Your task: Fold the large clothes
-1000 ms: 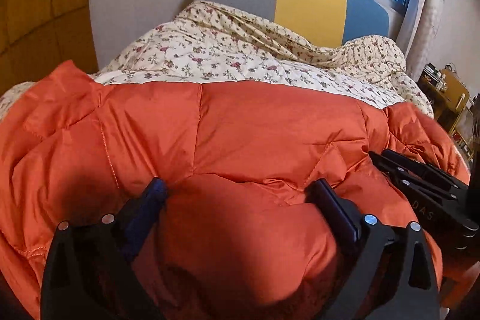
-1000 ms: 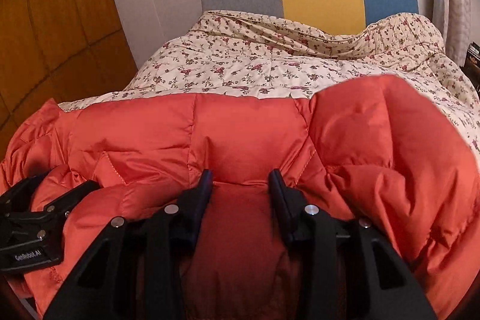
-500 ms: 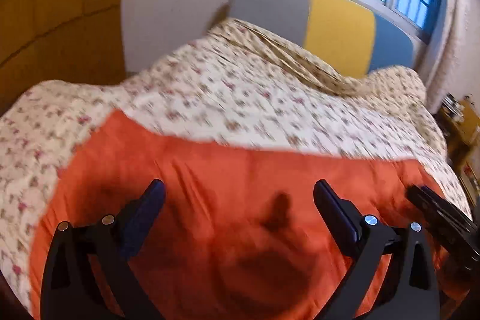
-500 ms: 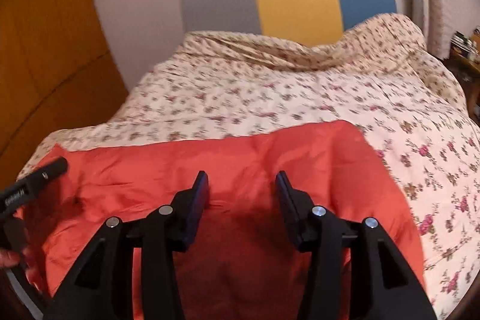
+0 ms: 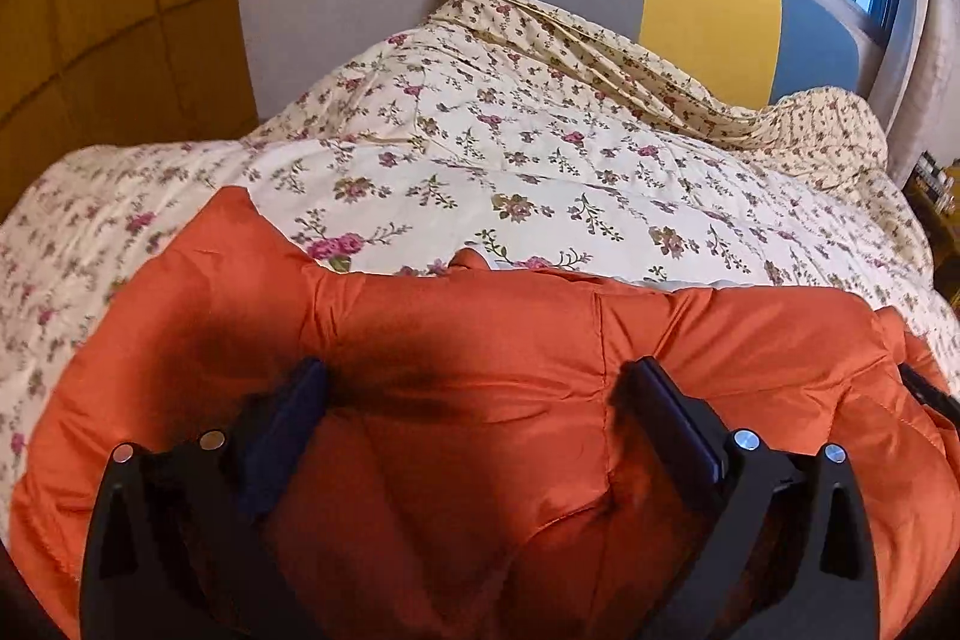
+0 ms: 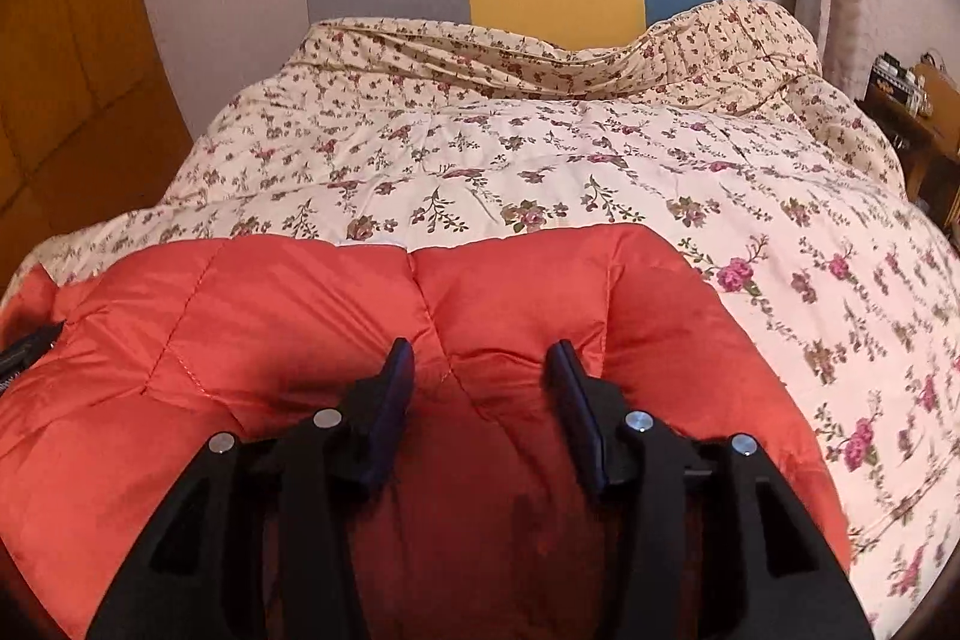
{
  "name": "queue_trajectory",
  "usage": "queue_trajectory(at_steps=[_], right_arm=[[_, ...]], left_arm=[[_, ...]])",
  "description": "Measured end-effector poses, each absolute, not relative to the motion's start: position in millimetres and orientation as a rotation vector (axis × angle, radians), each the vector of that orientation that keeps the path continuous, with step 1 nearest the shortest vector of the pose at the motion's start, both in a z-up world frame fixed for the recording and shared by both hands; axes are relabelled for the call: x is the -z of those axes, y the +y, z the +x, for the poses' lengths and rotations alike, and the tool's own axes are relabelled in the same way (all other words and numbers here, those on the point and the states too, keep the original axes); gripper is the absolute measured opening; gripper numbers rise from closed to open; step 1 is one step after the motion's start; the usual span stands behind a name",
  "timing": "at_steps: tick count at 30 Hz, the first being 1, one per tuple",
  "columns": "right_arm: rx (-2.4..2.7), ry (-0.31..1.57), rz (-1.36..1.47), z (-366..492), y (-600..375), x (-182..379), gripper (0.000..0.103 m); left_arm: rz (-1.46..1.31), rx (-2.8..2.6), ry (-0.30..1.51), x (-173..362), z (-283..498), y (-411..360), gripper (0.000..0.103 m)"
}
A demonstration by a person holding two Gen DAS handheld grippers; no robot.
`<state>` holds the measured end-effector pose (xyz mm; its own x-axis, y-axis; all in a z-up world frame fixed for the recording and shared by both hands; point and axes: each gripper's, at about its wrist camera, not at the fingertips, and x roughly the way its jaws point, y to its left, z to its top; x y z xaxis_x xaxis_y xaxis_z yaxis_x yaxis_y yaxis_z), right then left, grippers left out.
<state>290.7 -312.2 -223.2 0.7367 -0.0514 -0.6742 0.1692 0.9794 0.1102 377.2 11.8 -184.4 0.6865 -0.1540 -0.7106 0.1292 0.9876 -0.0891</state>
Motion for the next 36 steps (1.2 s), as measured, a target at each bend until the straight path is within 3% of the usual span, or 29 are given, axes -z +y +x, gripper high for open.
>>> queue_trajectory(at_steps=[8,10,21,27,36], right_arm=[[0.128,0.773,0.137,292,-307,219,0.049],[0.133,0.779,0.121,285,-305,213,0.053],[0.058,0.691,0.072,185,-255,171,0.053],[0.033,0.684,0.058,140,-229,169,0.059],[0.008,0.66,0.027,88,-202,179,0.059]], left_arm=[[-0.042,0.161,0.831,183,378,12,0.1],[-0.027,0.164,0.838,174,362,14,0.1],[-0.219,0.18,0.692,156,240,55,0.1],[-0.253,0.157,0.672,161,194,77,0.1],[-0.271,0.153,0.63,166,135,95,0.1]])
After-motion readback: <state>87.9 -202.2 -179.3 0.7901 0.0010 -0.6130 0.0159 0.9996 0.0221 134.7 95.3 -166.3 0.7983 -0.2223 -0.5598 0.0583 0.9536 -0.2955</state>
